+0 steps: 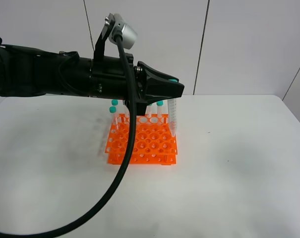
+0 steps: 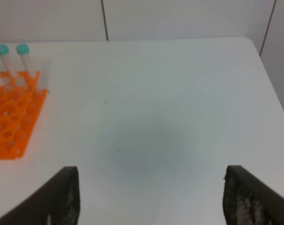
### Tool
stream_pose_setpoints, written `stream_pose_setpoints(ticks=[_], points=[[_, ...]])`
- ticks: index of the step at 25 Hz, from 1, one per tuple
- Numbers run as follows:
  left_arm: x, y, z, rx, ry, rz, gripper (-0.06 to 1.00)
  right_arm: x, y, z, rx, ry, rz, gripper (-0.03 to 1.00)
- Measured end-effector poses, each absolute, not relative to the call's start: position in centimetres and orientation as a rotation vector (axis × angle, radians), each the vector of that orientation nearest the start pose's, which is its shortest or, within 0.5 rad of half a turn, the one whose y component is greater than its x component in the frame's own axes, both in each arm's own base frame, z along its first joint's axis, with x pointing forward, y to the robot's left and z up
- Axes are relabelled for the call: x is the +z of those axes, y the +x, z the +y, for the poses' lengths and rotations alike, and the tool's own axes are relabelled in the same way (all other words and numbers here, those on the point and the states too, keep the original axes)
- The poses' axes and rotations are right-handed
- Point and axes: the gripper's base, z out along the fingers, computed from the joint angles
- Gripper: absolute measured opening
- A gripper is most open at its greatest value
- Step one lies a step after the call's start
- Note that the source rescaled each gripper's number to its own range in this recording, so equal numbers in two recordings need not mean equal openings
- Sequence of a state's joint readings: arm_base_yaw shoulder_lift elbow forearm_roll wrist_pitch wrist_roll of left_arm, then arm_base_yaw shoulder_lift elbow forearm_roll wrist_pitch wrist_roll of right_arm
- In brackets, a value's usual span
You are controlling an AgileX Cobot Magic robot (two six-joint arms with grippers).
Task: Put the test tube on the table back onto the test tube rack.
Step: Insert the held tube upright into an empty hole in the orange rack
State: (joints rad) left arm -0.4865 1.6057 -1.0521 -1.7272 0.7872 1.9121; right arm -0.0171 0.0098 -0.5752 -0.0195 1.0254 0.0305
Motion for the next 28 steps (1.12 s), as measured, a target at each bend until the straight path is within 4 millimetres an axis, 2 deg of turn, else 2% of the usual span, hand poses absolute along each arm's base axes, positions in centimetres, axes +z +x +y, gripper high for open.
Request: stream_pose_setpoints(ticks=[5,28], points=[[29.1,27.4,-21.7,-0.974,1.064,1.579,0.00,28.8,-0.7,-0.1,-0.011,0.047,1.965,0.79],[29.1,27.5,-21.7,-0.958,1.068,1.576,0.00,28.4,-0.5,-0.1,-0.005,0.047,1.977,0.79]])
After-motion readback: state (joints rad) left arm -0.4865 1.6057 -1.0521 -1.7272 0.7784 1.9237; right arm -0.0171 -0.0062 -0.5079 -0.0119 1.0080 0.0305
